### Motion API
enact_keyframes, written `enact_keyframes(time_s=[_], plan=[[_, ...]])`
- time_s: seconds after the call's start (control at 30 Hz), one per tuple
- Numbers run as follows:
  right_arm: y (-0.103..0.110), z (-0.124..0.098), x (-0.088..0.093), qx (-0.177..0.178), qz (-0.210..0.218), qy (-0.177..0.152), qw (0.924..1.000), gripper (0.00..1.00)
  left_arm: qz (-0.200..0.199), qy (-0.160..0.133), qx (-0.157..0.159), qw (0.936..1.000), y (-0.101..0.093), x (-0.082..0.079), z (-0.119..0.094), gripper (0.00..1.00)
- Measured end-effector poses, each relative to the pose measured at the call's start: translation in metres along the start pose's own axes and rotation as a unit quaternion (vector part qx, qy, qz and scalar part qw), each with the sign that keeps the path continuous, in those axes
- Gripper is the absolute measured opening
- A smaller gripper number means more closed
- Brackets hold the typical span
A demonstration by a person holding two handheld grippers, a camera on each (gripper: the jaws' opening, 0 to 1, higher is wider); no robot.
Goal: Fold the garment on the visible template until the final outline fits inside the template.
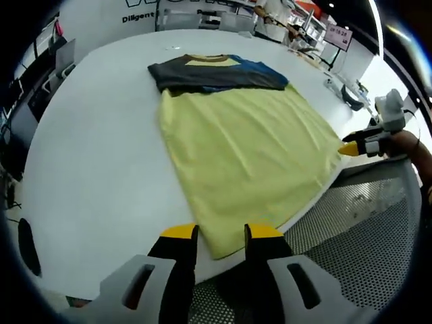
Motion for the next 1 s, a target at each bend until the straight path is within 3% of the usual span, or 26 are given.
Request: enact_keyframes(time_s=[0.3,0.33,0.57,0.67,0.9,1.0], plan=[[-0.0011,0.0017,0.0015,0.002,-0.006,-0.008,0.9999,0.41,-0.013,0.000,0.002,0.9999,-0.0020,0.0010,0.0011,0.21],[-0.0013,0.0035,0.0009,-0.001,-0.005,-0.022,0.9997,0.40,-0.013,0.003,0.002,0.9999,-0.0022,0.0020,0.0018,0.21],[-0.0009,0.0040,0.0022,0.017,-0.033,-0.014,0.9992,0.35,-0.009,0.008,-0.009,0.9999,-0.0017,0.0032,0.0030,0.19],[0.0003,0.0040,0.0018,0.015,-0.041,-0.011,0.9990,0.33,0.016,0.025,-0.022,0.9993,-0.0018,0.0045,0.0040,0.08],[0.0001,0.0054,-0.0010,0.018,-0.029,-0.014,0.9993,0.20,0.015,0.009,-0.009,0.9998,-0.0030,0.0037,0.0055,0.06],[0.0017,0.0068,-0.0017,0.012,-0.023,-0.014,0.9996,0.02,0.029,0.001,-0.020,0.9994,-0.0029,0.0018,0.0055,0.05]])
Point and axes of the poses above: the point that each gripper's makers call its tool centre point, and the gripper's own axes: z roughly forward along the fingers, y roughly to its left, x roughly out of its underside, the point moved 10 cm from there along -z, roughly backward along the fingers, and after that the axes turned 1 degree about -y, right-handed, at the moved point
